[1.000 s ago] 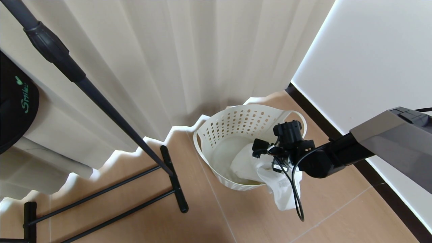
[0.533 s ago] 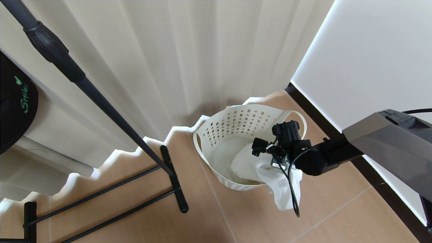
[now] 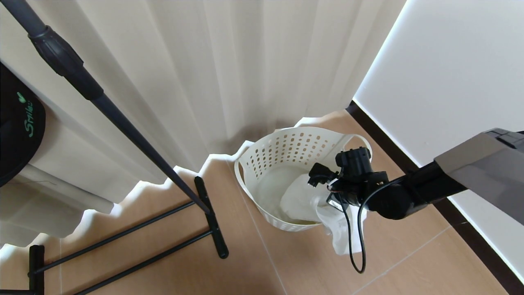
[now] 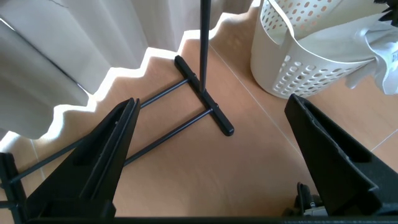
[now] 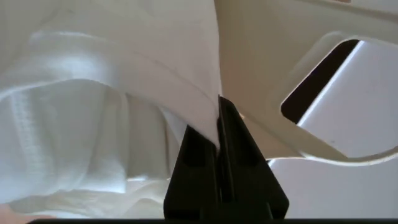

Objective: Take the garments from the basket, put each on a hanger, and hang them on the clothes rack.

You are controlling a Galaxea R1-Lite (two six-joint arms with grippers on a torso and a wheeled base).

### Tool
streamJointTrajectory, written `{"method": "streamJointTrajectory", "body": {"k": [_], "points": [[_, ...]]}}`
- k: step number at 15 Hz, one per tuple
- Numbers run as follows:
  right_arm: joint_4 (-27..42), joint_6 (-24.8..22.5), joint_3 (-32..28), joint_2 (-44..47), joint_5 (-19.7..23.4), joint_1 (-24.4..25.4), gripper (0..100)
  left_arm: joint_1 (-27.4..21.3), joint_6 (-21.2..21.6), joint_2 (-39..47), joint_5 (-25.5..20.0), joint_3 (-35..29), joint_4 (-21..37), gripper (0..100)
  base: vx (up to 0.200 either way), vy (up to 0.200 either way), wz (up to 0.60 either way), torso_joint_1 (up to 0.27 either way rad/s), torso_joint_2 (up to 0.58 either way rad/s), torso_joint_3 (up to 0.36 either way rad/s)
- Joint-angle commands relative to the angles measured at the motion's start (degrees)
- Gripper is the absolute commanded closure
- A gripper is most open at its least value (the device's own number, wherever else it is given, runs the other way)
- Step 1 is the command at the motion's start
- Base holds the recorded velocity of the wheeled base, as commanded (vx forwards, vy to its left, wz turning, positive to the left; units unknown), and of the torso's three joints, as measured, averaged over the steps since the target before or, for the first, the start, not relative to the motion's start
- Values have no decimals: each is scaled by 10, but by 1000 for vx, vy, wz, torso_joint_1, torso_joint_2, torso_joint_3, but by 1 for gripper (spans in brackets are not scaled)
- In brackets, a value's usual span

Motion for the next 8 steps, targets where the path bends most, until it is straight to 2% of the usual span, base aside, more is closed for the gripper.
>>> {"method": "streamJointTrajectory", "body": {"k": [1, 2, 3, 4, 5, 7, 8], "points": [[0, 78, 88, -125, 34, 26, 100, 0, 0, 1, 0, 0, 0, 0, 0, 0, 0, 0, 0, 0], [-1, 108, 125, -188, 46, 45, 100, 0, 0, 1, 0, 0, -1, 0, 0, 0, 0, 0, 0, 0], [-1, 116, 133, -206, 49, 51, 100, 0, 0, 1, 0, 0, 0, 0, 0, 0, 0, 0, 0, 0], [0, 140, 150, -273, 52, 68, 100, 0, 0, 1, 1, 0, 0, 0, 0, 0, 0, 0, 0, 0], [0, 148, 149, -312, 52, 77, 100, 0, -1, 1, 1, 0, -1, 0, 0, 0, 0, 0, 0, 0], [0, 148, 149, -314, 52, 77, 100, 0, -1, 1, 1, 0, 0, 0, 0, 0, 0, 0, 0, 0], [0, 152, 152, -399, 51, 78, 100, 0, -2, 1, 3, 0, -1, 0, 0, 0, 0, 0, 0, 0]]}}
